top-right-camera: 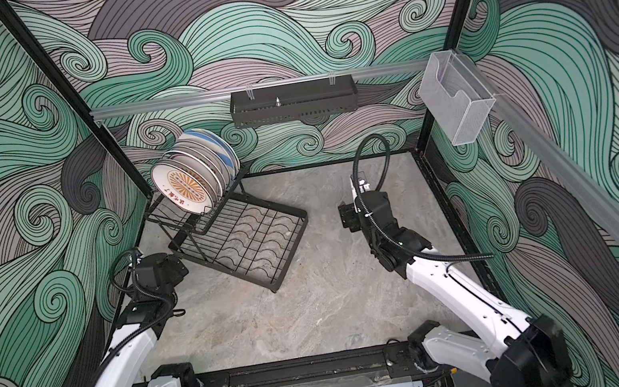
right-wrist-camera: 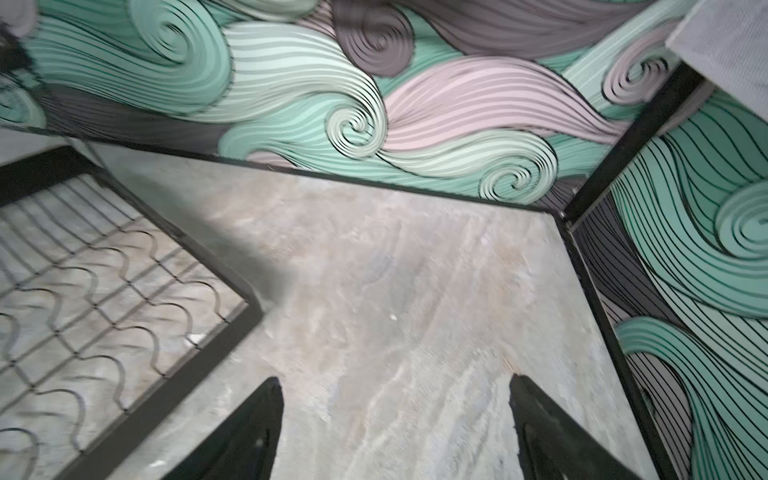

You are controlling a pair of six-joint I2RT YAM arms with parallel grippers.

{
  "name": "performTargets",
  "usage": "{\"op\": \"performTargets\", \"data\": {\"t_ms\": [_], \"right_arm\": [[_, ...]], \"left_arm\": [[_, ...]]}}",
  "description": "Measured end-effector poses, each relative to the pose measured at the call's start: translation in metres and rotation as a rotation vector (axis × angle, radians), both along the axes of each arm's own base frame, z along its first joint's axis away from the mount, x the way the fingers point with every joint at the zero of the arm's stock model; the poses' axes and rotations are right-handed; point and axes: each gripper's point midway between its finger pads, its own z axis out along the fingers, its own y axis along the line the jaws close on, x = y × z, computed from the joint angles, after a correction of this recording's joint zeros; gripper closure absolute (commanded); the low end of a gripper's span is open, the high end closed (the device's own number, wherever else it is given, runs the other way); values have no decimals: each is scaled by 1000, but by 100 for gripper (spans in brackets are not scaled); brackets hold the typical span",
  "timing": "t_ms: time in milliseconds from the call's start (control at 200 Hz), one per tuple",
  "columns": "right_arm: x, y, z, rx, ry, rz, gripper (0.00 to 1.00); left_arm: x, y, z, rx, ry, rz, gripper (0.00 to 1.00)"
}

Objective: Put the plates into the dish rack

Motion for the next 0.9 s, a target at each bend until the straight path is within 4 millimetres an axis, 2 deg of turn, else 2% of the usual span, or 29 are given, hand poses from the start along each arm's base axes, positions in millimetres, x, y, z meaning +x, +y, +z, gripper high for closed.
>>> {"op": "performTargets", "data": {"t_ms": [140,305,415,535,706,811,901], "right_arm": [[-1,-32,-32,58,30,-78,6],[-5,-66,-68,102,84,-155,3],[-5,-89,-84,117,85,-217,1],[-5,-103,-101,129,84,-250,1],[1,-100,-127,128,87,-224,1],[4,-95,-138,128,88,-185,0],[9,-92,-138,125,75,-161,1]], "left_arm": [[16,24,-22,-6,26,54,1],[20,58,-42,-83,17,128,1],[27,69,-49,-119,-7,121,1],[47,61,-62,-143,-3,18,2],[64,42,-88,-194,51,-129,7],[73,35,-88,-206,49,-194,8],[79,29,-82,-200,27,-246,8]]}}
